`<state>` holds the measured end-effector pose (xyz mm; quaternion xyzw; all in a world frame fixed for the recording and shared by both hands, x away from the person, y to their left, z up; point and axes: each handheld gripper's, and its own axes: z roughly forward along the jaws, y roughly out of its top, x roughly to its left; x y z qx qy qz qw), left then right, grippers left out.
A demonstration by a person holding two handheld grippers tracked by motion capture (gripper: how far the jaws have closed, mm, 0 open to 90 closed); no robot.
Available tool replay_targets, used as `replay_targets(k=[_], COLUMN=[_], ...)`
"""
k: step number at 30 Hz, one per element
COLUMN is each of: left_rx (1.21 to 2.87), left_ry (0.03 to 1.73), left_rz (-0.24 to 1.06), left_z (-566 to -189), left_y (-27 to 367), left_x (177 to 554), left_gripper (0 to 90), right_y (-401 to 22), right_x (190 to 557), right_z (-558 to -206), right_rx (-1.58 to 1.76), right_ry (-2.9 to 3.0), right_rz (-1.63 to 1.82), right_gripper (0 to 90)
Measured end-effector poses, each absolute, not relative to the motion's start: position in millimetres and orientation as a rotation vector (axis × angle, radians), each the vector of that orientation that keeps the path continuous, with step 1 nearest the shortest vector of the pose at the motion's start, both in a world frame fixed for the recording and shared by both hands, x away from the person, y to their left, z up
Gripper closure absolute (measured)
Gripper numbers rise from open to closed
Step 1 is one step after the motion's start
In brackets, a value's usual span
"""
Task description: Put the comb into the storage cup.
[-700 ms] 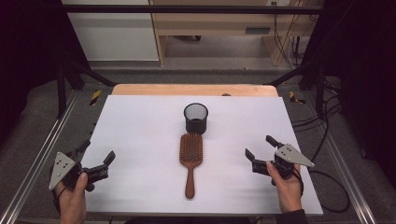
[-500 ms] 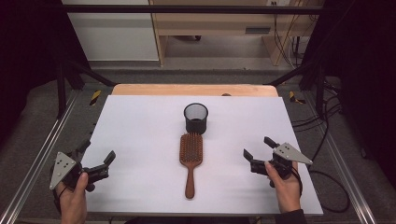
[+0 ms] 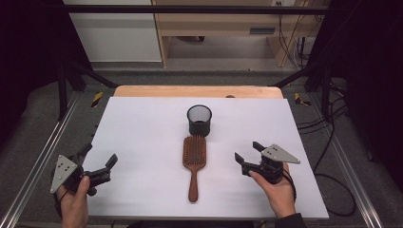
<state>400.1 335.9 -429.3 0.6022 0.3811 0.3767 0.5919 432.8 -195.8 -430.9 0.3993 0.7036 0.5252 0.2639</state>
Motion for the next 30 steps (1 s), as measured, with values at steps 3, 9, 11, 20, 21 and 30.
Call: replay_targets(k=[3,9,11,20,21,30], left_rx=[1.399,1.405,1.407,1.410,1.411,1.416], left_ry=[0.888,0.890,0.890,0.893,0.890,0.894], left_rz=[0.873,0.877,0.884,0.876,0.879,0.877], left_z=[-429.9,-429.5,-429.0,-430.2,-429.9,-430.8], left_y=[335.4,336.1,335.6,335.3,334.9,333.7], left_x=[400.4,400.9,399.8,403.3,402.7,403.2], left_gripper=[1.4,1.5,1.5,1.5,1.5,1.5], right_y=[-188.9,-154.8,-143.9,-93.4,-89.3,-48.3], right_x=[432.2,430.2,429.2,430.9,431.1,427.7], right_z=[-429.1,-429.3,-429.0,-435.3,-435.8,-448.7], right_rx=[1.054,0.927,0.877,0.798,0.797,0.766], right_ry=[1.934,2.045,2.081,2.249,2.265,2.458], right_rz=[1.423,1.411,1.419,1.382,1.377,1.313], right_gripper=[34.3,62.1,67.5,88.1,89.1,90.0])
